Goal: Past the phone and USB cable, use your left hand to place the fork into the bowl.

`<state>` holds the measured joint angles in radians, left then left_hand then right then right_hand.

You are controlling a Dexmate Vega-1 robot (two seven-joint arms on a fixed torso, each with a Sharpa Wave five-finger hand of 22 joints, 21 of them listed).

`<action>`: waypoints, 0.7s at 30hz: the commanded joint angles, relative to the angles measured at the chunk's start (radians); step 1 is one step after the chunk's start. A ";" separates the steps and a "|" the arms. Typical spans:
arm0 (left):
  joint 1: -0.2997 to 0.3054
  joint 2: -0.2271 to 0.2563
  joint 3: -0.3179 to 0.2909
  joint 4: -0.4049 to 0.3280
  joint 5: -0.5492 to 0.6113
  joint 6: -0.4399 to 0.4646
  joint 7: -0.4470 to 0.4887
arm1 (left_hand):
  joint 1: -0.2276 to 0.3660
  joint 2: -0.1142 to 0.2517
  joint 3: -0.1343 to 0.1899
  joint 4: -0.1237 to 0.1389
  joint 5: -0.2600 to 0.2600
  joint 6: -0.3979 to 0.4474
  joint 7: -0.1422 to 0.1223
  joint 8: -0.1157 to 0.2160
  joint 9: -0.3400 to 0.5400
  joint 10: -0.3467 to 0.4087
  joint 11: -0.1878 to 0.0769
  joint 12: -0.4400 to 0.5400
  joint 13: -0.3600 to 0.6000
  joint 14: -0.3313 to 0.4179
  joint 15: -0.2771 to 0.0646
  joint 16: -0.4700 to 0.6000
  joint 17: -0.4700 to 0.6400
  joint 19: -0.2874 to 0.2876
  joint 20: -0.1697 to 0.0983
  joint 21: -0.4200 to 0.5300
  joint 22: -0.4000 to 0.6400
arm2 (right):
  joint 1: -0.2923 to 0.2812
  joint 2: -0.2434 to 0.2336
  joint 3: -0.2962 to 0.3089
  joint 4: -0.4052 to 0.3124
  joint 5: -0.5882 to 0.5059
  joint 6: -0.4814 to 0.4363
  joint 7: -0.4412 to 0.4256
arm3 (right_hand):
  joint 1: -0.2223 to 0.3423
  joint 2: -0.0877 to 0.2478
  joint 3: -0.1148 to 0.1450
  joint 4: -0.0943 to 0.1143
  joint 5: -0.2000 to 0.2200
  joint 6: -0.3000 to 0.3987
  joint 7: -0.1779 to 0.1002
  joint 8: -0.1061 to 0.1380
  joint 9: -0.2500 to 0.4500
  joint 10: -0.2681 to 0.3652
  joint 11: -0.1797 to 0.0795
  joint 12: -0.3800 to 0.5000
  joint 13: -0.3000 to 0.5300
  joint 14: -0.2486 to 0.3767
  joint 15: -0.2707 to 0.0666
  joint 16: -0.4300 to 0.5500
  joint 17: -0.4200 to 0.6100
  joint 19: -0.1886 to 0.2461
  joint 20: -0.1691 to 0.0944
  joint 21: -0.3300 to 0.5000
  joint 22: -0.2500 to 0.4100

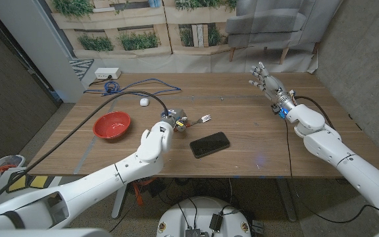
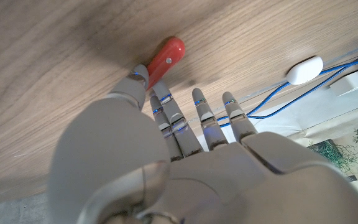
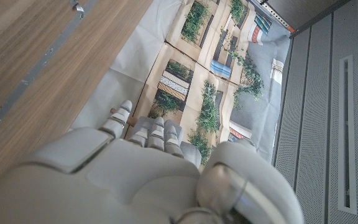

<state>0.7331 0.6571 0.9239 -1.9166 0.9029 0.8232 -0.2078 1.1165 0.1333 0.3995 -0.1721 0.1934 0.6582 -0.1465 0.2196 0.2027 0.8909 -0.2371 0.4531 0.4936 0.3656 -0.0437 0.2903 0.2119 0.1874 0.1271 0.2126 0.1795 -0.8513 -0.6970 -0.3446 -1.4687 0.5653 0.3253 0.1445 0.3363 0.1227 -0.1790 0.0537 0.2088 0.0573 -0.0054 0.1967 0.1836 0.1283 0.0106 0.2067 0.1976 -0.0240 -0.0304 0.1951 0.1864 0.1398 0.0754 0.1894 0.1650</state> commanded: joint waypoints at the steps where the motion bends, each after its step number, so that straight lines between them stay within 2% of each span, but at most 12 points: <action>1: 0.041 0.012 -0.045 -0.031 -0.042 -0.030 0.121 | 0.009 0.001 -0.007 0.000 -0.002 -0.010 -0.001 -0.007 0.005 0.028 0.013 0.012 0.013 0.009 -0.123 0.005 0.004 0.011 -0.005 0.004 0.002 | 0.013 0.006 -0.006 0.018 0.000 0.003 0.012 | -0.001 0.003 0.004 0.002 -0.002 0.011 0.001 -0.001 0.006 0.007 -0.001 -0.002 0.005 0.002 -0.020 0.000 0.001 -0.001 -0.002 -0.001 0.005; 21: 0.045 0.026 -0.060 -0.073 -0.044 -0.045 0.152 | 0.018 0.002 -0.021 0.004 -0.004 -0.004 -0.002 -0.008 0.007 0.029 0.013 0.014 0.012 0.009 -0.126 0.008 0.009 0.014 -0.009 0.003 0.002 | 0.025 0.014 -0.010 0.034 0.005 0.000 0.018 | -0.001 0.003 0.006 0.002 -0.003 0.012 0.000 0.000 0.006 0.008 -0.001 -0.002 0.005 0.002 -0.021 0.000 0.001 -0.002 -0.003 -0.002 0.005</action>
<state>0.7736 0.6770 0.8718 -1.9661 0.8578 0.7837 -0.0760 1.1248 0.1313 0.3817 -0.1682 0.1932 0.6490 -0.1483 0.2143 0.2073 0.9109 -0.2251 0.4618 0.5036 0.3703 -0.0417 0.2903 0.2166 0.1961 0.1177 0.2126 0.1794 -0.8352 -0.6883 -0.3515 -1.4468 0.5663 0.3258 0.1565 0.3363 0.1227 -0.1759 0.0567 0.2088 0.0573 -0.0054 0.1968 0.1836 0.1283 0.0107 0.2067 0.1976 -0.0240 -0.0304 0.1951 0.1864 0.1398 0.0754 0.1894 0.1650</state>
